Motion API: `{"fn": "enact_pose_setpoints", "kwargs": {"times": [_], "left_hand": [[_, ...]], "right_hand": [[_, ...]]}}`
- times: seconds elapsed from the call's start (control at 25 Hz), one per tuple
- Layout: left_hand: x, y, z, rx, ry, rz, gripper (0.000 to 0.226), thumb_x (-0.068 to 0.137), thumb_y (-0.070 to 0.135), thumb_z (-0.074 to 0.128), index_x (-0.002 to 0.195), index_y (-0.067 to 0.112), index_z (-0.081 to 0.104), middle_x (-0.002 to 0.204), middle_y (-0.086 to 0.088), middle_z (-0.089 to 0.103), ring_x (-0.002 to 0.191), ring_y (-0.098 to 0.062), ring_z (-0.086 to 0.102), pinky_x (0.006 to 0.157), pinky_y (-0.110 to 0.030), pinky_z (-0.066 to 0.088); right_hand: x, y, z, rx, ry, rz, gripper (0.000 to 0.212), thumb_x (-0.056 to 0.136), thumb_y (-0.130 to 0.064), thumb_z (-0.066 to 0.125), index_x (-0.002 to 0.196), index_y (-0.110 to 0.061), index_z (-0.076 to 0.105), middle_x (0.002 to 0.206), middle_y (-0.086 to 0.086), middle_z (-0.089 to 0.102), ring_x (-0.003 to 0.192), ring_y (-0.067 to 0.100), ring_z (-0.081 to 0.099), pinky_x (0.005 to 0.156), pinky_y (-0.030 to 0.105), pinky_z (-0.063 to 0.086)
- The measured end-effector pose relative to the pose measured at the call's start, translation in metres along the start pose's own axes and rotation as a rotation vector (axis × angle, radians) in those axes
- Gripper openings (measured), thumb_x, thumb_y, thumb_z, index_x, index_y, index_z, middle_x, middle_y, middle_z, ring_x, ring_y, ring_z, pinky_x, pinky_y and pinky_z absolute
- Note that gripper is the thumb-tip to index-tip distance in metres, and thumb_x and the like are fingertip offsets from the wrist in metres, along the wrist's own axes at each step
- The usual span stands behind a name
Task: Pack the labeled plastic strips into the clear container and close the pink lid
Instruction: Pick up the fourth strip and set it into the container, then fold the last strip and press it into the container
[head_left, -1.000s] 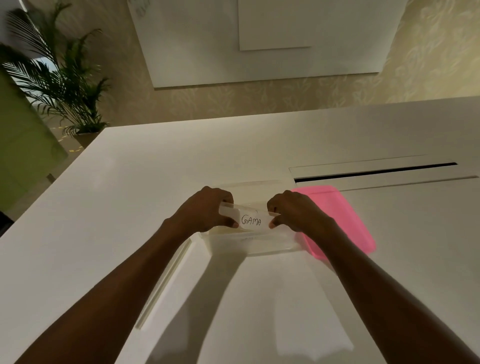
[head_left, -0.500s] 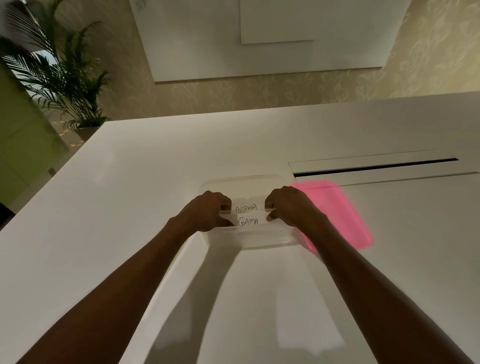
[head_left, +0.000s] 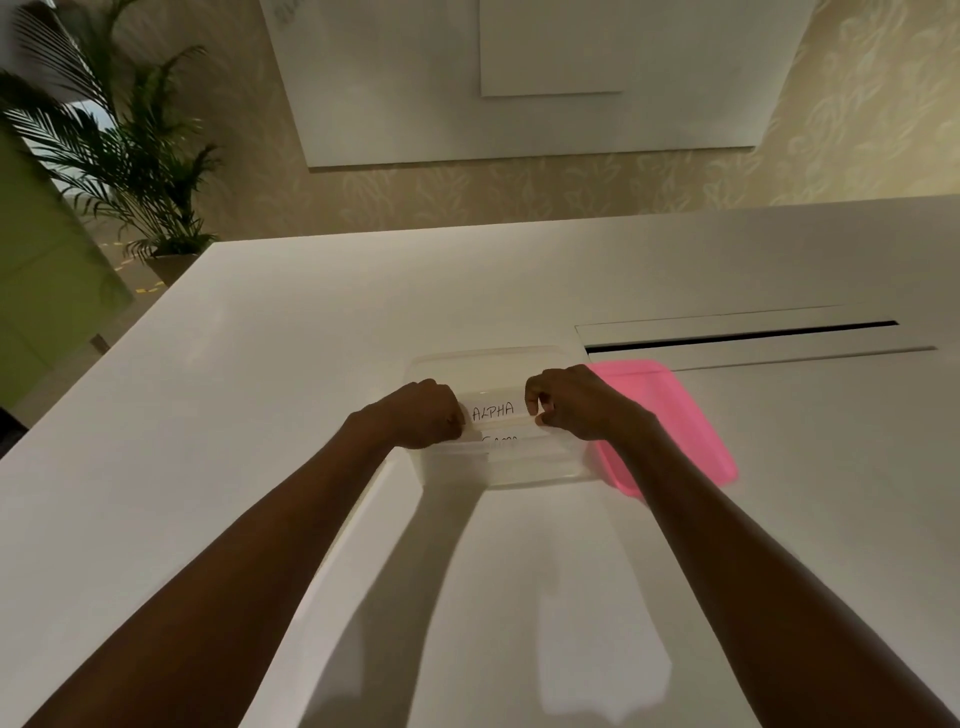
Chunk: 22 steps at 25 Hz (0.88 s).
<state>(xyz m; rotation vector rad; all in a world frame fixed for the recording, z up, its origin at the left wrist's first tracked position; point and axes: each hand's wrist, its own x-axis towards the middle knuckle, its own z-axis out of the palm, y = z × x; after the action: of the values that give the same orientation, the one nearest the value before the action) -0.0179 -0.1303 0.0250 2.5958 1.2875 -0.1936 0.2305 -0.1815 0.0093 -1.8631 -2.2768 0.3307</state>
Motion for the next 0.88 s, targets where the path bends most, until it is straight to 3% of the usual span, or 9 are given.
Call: {"fn": "enact_pose_setpoints", "kwargs": {"times": [0.12, 0.28, 0.4, 0.52, 0.64, 0.76, 0.88], "left_hand": [[-0.001, 0.003, -0.002, 0.001, -0.017, 0.006, 0.023, 0.096, 0.019, 0.059, 0.106, 0.006, 0.075, 0.113, -0.013, 0.068, 0.108, -0.032, 0.064, 0.084, -0.035, 0.048], [-0.004, 0.017, -0.008, -0.057, 0.059, 0.019, 0.026, 0.086, 0.006, 0.067, 0.111, 0.011, 0.074, 0.122, -0.007, 0.064, 0.109, -0.027, 0.063, 0.093, -0.038, 0.052], [-0.005, 0.034, -0.004, 0.061, 0.100, -0.036, 0.027, 0.088, 0.004, 0.063, 0.113, 0.012, 0.068, 0.122, -0.009, 0.064, 0.110, -0.031, 0.065, 0.093, -0.043, 0.055], [-0.013, 0.038, -0.002, 0.072, 0.253, -0.090, 0.024, 0.094, 0.012, 0.055, 0.116, 0.013, 0.064, 0.118, -0.008, 0.064, 0.107, -0.031, 0.066, 0.089, -0.040, 0.054], [-0.035, 0.025, -0.002, 0.076, 0.487, -0.053, 0.025, 0.099, 0.023, 0.050, 0.119, 0.017, 0.064, 0.117, -0.005, 0.064, 0.109, -0.027, 0.062, 0.092, -0.039, 0.045], [-0.070, -0.003, 0.003, -0.031, 0.665, -0.066, 0.029, 0.098, 0.030, 0.054, 0.124, 0.022, 0.065, 0.120, -0.002, 0.065, 0.108, -0.025, 0.062, 0.092, -0.038, 0.043], [-0.107, -0.039, 0.014, -0.155, 0.703, -0.129, 0.032, 0.098, 0.031, 0.056, 0.128, 0.022, 0.064, 0.124, 0.000, 0.066, 0.113, -0.023, 0.062, 0.096, -0.039, 0.044]], "right_hand": [[-0.004, -0.006, -0.005, -0.017, -0.022, -0.021, 0.012, 0.083, -0.011, 0.076, 0.086, -0.021, 0.069, 0.073, -0.015, 0.055, 0.065, 0.002, 0.049, 0.063, 0.015, 0.030], [-0.005, -0.023, -0.016, -0.135, -0.118, 0.014, 0.017, 0.086, -0.010, 0.073, 0.084, -0.025, 0.065, 0.086, -0.011, 0.061, 0.080, 0.012, 0.056, 0.065, 0.021, 0.033], [-0.002, -0.046, -0.012, -0.277, -0.110, 0.117, 0.019, 0.090, -0.003, 0.062, 0.087, -0.022, 0.061, 0.098, -0.003, 0.068, 0.092, 0.021, 0.066, 0.075, 0.028, 0.042], [0.000, -0.076, -0.005, -0.405, -0.022, 0.225, 0.012, 0.096, -0.009, 0.056, 0.105, -0.014, 0.064, 0.111, 0.007, 0.069, 0.106, 0.028, 0.067, 0.085, 0.035, 0.044], [-0.002, -0.108, -0.003, -0.389, 0.104, 0.243, 0.023, 0.103, -0.026, 0.054, 0.122, -0.015, 0.062, 0.123, 0.008, 0.063, 0.119, 0.028, 0.060, 0.101, 0.040, 0.045], [-0.006, -0.146, 0.005, -0.299, 0.302, 0.203, 0.025, 0.104, -0.030, 0.052, 0.122, -0.015, 0.061, 0.119, 0.007, 0.063, 0.115, 0.027, 0.060, 0.100, 0.041, 0.047], [-0.010, -0.191, 0.021, -0.156, 0.431, 0.121, 0.022, 0.102, -0.026, 0.055, 0.119, -0.015, 0.063, 0.116, 0.005, 0.064, 0.112, 0.026, 0.061, 0.099, 0.041, 0.047]]}}
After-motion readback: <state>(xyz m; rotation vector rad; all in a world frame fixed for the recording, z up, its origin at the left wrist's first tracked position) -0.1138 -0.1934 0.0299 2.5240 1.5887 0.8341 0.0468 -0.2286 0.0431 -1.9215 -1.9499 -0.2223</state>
